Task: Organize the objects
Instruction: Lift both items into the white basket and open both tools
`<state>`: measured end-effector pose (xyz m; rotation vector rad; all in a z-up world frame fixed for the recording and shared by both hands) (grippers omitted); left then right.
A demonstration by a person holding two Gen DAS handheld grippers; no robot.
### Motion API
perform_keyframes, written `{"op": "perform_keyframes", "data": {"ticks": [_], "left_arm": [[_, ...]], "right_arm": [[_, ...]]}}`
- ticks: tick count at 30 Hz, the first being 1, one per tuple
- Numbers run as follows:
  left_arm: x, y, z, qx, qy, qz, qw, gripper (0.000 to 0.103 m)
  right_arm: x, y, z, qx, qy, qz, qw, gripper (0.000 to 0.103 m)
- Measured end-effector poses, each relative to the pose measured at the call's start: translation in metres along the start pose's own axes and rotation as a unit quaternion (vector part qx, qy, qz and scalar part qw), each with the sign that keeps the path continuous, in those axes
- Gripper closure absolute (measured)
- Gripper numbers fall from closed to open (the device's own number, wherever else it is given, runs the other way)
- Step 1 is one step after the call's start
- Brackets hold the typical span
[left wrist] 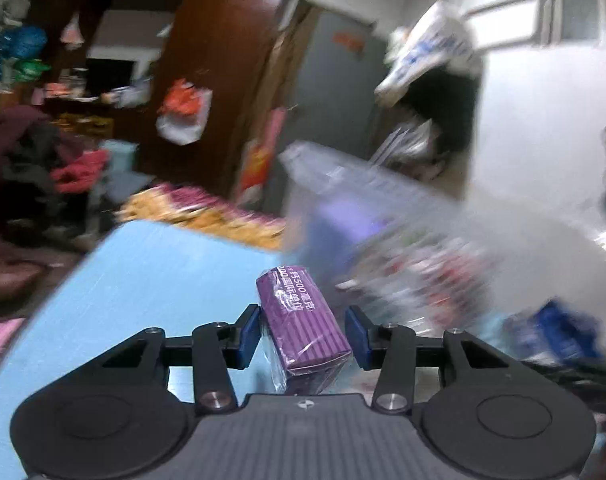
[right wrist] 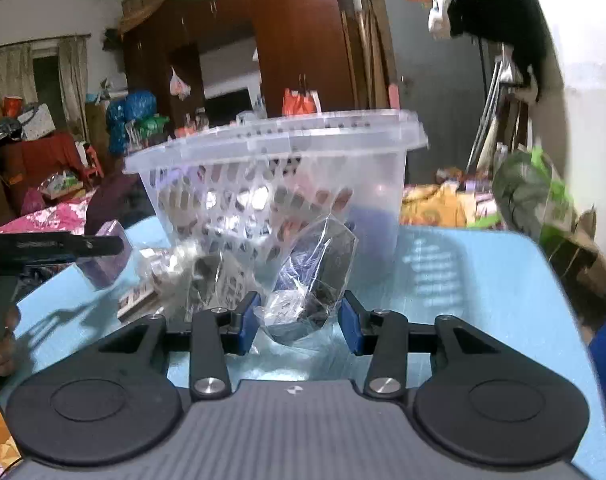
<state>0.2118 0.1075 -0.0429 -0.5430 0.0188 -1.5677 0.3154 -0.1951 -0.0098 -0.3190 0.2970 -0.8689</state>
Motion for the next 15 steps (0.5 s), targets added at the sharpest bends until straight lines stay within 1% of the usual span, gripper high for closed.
{"op": "perform_keyframes", "data": {"ticks": [2, 4, 8, 10, 12, 15], "left_arm": [[0.006, -0.010, -0.002, 0.017, -0.004, -0.056, 0.9983, 0.053], [0.014, -0.014, -0.006, 0.031, 0.007, -0.093, 0.9952, 0.053], [0.015, -0.014, -0.011, 0.045, 0.007, -0.118, 0.9920, 0.053], [0.011, -0.016, -0.011, 0.053, 0.003, -0.123, 0.9910, 0.053], [0.008, -0.016, -0.012, 0.051, -0.009, -0.133, 0.9897, 0.053], [0.008, -0.016, -0.012, 0.049, -0.013, -0.136, 0.9893, 0.053]], "right_arm": [[-0.002, -0.004, 0.000, 0.016, -0.006, 0.010, 1.000, 0.057], [-0.002, -0.006, 0.001, 0.025, -0.006, 0.010, 1.000, 0.057], [-0.001, -0.007, 0.001, 0.036, -0.007, 0.006, 0.999, 0.057], [-0.002, -0.009, 0.002, 0.043, -0.008, 0.006, 0.999, 0.057], [-0.004, -0.013, 0.001, 0.056, -0.012, 0.009, 0.998, 0.057], [-0.007, -0.018, 0.000, 0.073, -0.019, 0.015, 0.997, 0.057]]}}
Point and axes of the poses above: each gripper's, at about its wrist camera, not at the fingertips, and y roughly the way its jaws point, x to its right, z to its top, the point moved 2 cm from there along y, roughly the way its jaws point, and after that the axes turned 2 degrees about z, right-handed, at the moved point
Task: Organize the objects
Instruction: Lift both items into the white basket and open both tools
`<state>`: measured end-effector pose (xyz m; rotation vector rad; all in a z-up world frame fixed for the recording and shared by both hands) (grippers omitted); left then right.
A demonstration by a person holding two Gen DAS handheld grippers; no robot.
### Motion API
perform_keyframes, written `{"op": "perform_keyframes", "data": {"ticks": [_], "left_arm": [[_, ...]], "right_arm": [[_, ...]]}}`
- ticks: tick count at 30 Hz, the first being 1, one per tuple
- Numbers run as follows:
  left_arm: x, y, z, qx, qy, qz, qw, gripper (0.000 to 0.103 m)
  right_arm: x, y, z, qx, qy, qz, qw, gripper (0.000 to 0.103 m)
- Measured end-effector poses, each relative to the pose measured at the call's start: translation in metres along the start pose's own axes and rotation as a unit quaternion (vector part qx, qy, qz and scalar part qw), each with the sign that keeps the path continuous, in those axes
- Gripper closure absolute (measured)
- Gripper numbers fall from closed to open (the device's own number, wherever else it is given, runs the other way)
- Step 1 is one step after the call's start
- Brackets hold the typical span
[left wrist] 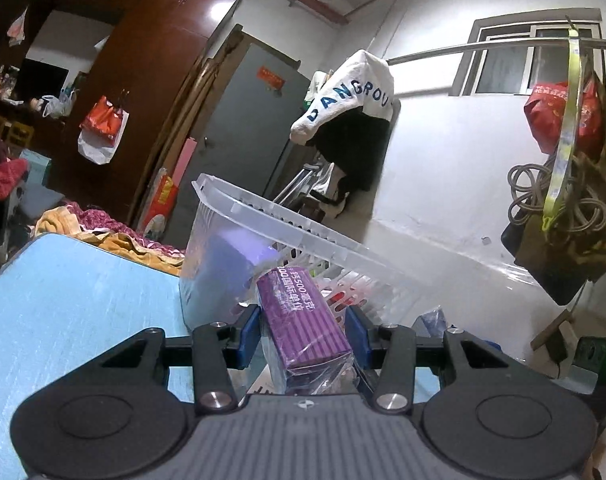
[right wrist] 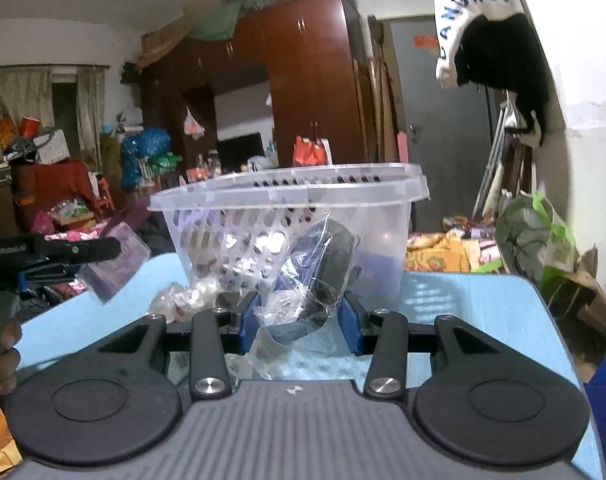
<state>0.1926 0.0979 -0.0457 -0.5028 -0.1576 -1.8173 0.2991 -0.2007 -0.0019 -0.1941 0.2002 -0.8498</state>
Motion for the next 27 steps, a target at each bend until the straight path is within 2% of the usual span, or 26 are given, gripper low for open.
{"op": "perform_keyframes", "data": {"ticks": [12, 16, 19, 22, 25, 27], "left_arm": [[0.003, 0.000, -0.003, -0.011, 0.016, 0.006, 0.9998, 0.053], [0.007, -0.009, 0.002, 0.016, 0.026, -0.003, 0.9995, 0.053], [0.026, -0.014, 0.029, 0.036, 0.039, -0.026, 0.9983, 0.053], [0.056, -0.005, 0.079, 0.056, 0.061, -0.033, 0.9960, 0.053], [0.076, 0.029, 0.127, 0.047, 0.076, -0.017, 0.9959, 0.053], [0.077, 0.053, 0.143, 0.033, 0.073, 0.003, 0.9968, 0.053]], "right_arm": [[0.000, -0.004, 0.001, 0.022, -0.008, -0.004, 1.000, 0.057], [-0.006, -0.016, 0.000, 0.060, -0.025, -0.009, 0.998, 0.057], [-0.012, -0.024, 0.012, 0.081, -0.034, -0.002, 0.996, 0.057], [-0.018, -0.019, 0.054, 0.092, -0.051, -0.002, 0.995, 0.057], [-0.018, 0.007, 0.110, 0.077, -0.064, 0.007, 0.995, 0.057], [-0.017, 0.034, 0.134, 0.051, -0.082, 0.001, 0.995, 0.057]]}}
Point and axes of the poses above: each gripper's, at about its wrist camera, not at the fingertips, and y roughly the way its jaws point, x to its right, z to its top, the point moved 2 cm from there along y, roughly the way its jaws point, and after that the axes turned 2 degrees about z, right-handed, at the moved point
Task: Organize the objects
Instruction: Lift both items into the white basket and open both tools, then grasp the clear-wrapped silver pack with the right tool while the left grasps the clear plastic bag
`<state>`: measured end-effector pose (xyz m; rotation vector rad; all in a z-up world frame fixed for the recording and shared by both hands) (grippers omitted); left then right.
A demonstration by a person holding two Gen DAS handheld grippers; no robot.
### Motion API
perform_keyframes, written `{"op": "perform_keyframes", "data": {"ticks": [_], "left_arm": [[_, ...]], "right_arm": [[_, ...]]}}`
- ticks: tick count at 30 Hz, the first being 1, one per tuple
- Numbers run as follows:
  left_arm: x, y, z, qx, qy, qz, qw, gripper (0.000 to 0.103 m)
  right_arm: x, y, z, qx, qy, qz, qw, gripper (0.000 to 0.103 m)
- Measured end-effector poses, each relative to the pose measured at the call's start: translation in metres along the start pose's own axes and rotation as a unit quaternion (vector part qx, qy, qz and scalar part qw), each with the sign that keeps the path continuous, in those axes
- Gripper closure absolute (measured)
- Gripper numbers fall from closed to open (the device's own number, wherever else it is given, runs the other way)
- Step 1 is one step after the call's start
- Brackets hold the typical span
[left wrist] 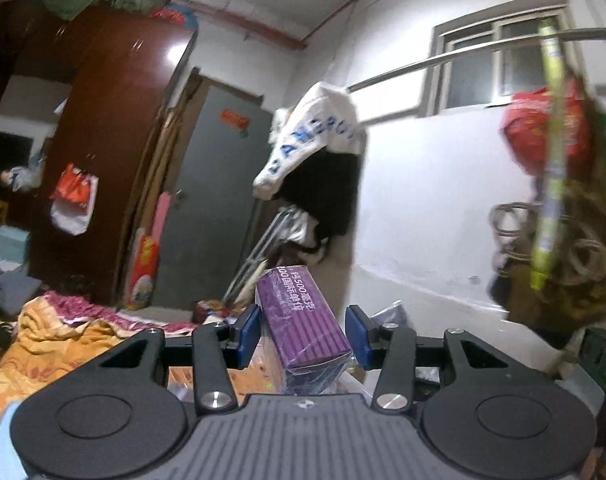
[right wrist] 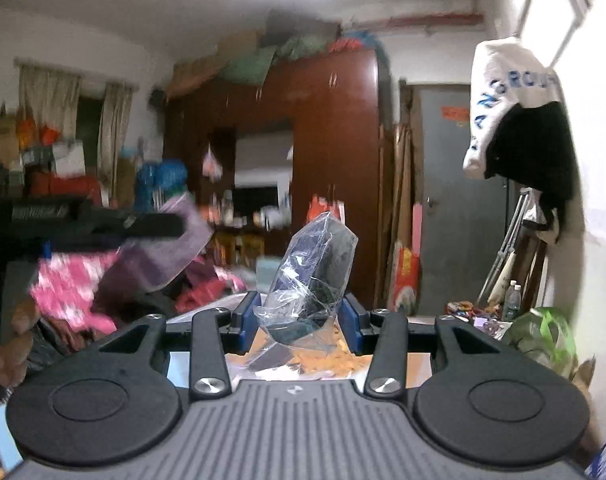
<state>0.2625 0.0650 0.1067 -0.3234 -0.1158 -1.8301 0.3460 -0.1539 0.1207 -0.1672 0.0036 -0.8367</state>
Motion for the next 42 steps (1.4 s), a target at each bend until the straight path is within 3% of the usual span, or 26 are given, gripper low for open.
{"op": "perform_keyframes", "data": {"ticks": [1, 2, 3, 4, 7, 10, 13, 17, 22, 24, 27, 31, 37, 39, 41, 42], "left_arm": [[-0.003, 0.012, 0.002, -0.008, -0.003, 0.014, 0.9999, 0.051], [-0.007, 0.022, 0.000, -0.016, -0.008, 0.026, 0.9995, 0.035], [-0.011, 0.032, -0.003, -0.031, -0.011, 0.034, 0.9989, 0.025], [-0.017, 0.043, -0.009, -0.048, -0.019, 0.039, 0.9979, 0.013], [-0.026, 0.050, -0.023, -0.076, -0.028, 0.058, 0.9951, 0.013], [-0.016, 0.017, -0.031, -0.050, -0.006, 0.040, 0.9979, 0.013], [-0.007, -0.026, -0.052, -0.028, 0.018, 0.031, 0.9990, 0.007], [-0.019, -0.034, -0.094, -0.087, 0.039, 0.093, 0.9911, 0.006], [-0.063, -0.015, -0.118, -0.141, -0.026, 0.127, 0.9814, 0.011], [-0.071, -0.011, -0.122, -0.153, -0.021, 0.140, 0.9780, 0.011], [-0.074, 0.000, -0.130, -0.184, -0.011, 0.162, 0.9694, 0.011], [-0.075, 0.012, -0.139, -0.204, -0.004, 0.173, 0.9636, 0.012], [-0.070, 0.020, -0.149, -0.220, 0.013, 0.218, 0.9509, 0.015], [-0.066, 0.020, -0.149, -0.219, 0.015, 0.206, 0.9536, 0.025], [-0.065, 0.019, -0.149, -0.217, 0.016, 0.198, 0.9558, 0.057], [-0.064, 0.019, -0.149, -0.217, 0.019, 0.198, 0.9557, 0.057]], "right_arm": [[0.002, 0.014, 0.005, -0.006, -0.009, -0.003, 1.000, 0.052], [0.003, 0.024, 0.006, -0.012, -0.016, -0.004, 1.000, 0.044], [0.003, 0.035, 0.004, -0.030, -0.023, -0.001, 0.999, 0.022], [0.003, 0.045, 0.001, -0.044, -0.030, -0.001, 0.999, 0.009], [0.001, 0.048, -0.011, -0.055, -0.041, -0.021, 0.997, 0.009], [0.004, 0.022, -0.021, -0.044, -0.011, -0.006, 0.999, 0.000], [0.006, -0.006, -0.045, -0.047, 0.032, 0.020, 0.998, 0.000], [0.005, -0.004, -0.097, -0.121, 0.075, 0.045, 0.989, 0.000], [0.005, 0.025, -0.122, -0.183, 0.130, 0.086, 0.971, 0.018], [0.000, 0.034, -0.123, -0.195, 0.124, 0.090, 0.969, 0.023], [-0.012, 0.039, -0.131, -0.223, 0.101, 0.085, 0.966, 0.046], [-0.005, 0.020, -0.129, -0.206, 0.111, 0.089, 0.968, 0.066], [0.011, -0.007, -0.135, -0.179, 0.127, 0.074, 0.973, 0.066], [0.013, -0.010, -0.139, -0.178, 0.129, 0.073, 0.973, 0.066], [0.013, -0.010, -0.142, -0.177, 0.124, 0.066, 0.974, 0.064], [0.012, -0.008, -0.143, -0.177, 0.123, 0.066, 0.974, 0.061]]}}
Point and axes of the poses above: each gripper's, at about its wrist camera, not at the fingertips, and y roughly the way its jaws point, x to its right, z to its top, the point moved 2 cm from there along y, roughly the way its jaws point, and after that the axes turned 2 degrees about z, right-handed, at the moved point
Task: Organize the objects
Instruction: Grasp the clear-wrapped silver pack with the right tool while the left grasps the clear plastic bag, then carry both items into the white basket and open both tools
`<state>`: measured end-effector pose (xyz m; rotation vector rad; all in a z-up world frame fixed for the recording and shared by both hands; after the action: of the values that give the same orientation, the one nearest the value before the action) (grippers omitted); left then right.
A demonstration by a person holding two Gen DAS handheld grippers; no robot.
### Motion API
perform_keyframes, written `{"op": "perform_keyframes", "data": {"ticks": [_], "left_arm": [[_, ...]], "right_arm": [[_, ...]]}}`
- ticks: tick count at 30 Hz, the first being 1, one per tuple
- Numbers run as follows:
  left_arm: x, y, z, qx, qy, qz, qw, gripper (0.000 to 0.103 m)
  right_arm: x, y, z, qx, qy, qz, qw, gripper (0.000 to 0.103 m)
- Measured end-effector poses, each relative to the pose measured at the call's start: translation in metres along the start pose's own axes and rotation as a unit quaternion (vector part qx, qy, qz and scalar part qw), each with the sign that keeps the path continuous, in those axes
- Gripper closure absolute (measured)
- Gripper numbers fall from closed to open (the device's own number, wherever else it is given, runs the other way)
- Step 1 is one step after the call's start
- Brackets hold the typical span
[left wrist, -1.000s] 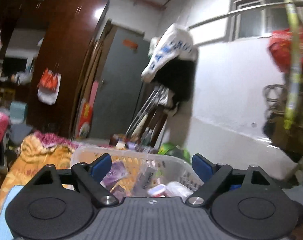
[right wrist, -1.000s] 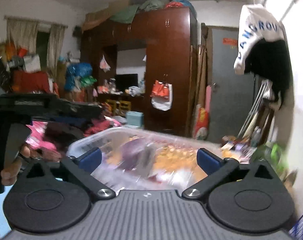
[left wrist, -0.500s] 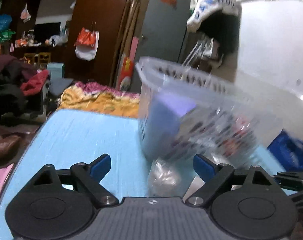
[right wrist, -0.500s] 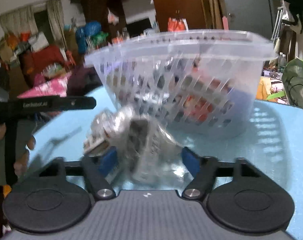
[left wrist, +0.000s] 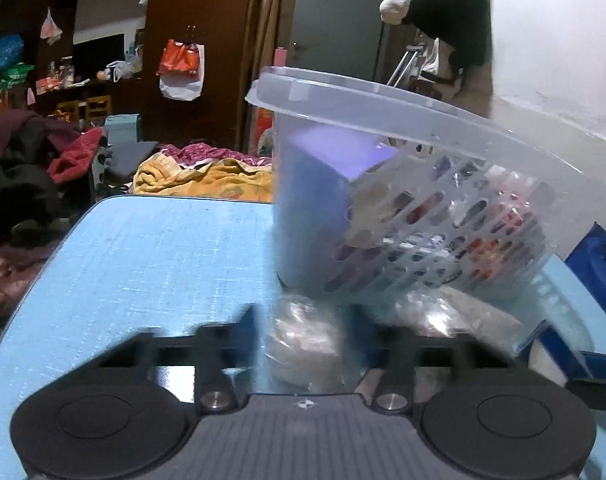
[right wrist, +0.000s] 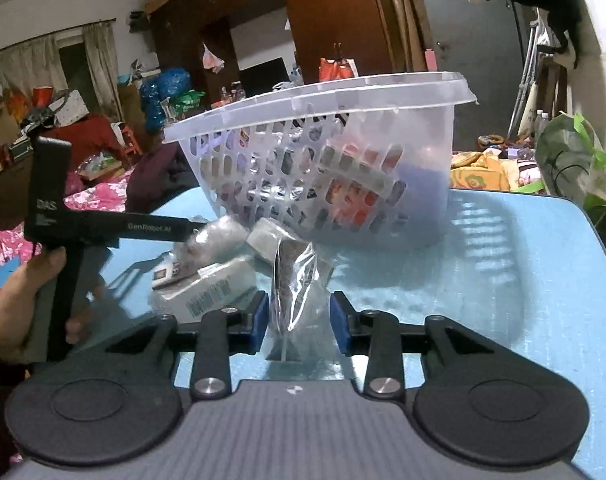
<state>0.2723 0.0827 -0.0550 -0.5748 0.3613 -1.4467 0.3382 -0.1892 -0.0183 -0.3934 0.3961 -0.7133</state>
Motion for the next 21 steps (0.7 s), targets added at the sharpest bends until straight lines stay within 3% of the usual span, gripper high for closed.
{"op": "perform_keyframes", "data": {"ticks": [6, 9, 11, 21], "left_arm": [[-0.015, -0.010, -0.004, 0.021, -0.042, -0.058, 0.9972, 0.057], [-0.020, -0.010, -0.007, 0.019, -0.061, -0.082, 0.9946, 0.057], [-0.024, -0.011, -0.009, 0.029, -0.075, -0.099, 0.9918, 0.057], [-0.026, -0.016, -0.009, 0.056, -0.089, -0.128, 0.9861, 0.057]], "right_arm": [[0.002, 0.000, -0.006, 0.008, 0.005, 0.000, 1.000, 0.057], [-0.004, 0.001, -0.006, 0.005, -0.015, -0.010, 1.000, 0.060], [-0.009, 0.000, -0.007, 0.009, -0.034, -0.019, 0.999, 0.069], [-0.013, -0.013, -0.007, 0.056, -0.047, -0.033, 0.997, 0.071]]}}
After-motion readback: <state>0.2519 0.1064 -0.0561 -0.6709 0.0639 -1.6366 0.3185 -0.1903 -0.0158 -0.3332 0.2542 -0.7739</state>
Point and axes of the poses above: each gripper's, at about its wrist camera, not at the fingertips, and y roughly the way its jaws point, x to its right, z to its top, the point moved 2 cm from there along y, roughly the way its jaws point, and after that the axes turned 2 degrees about z, right-handed, at the moved point
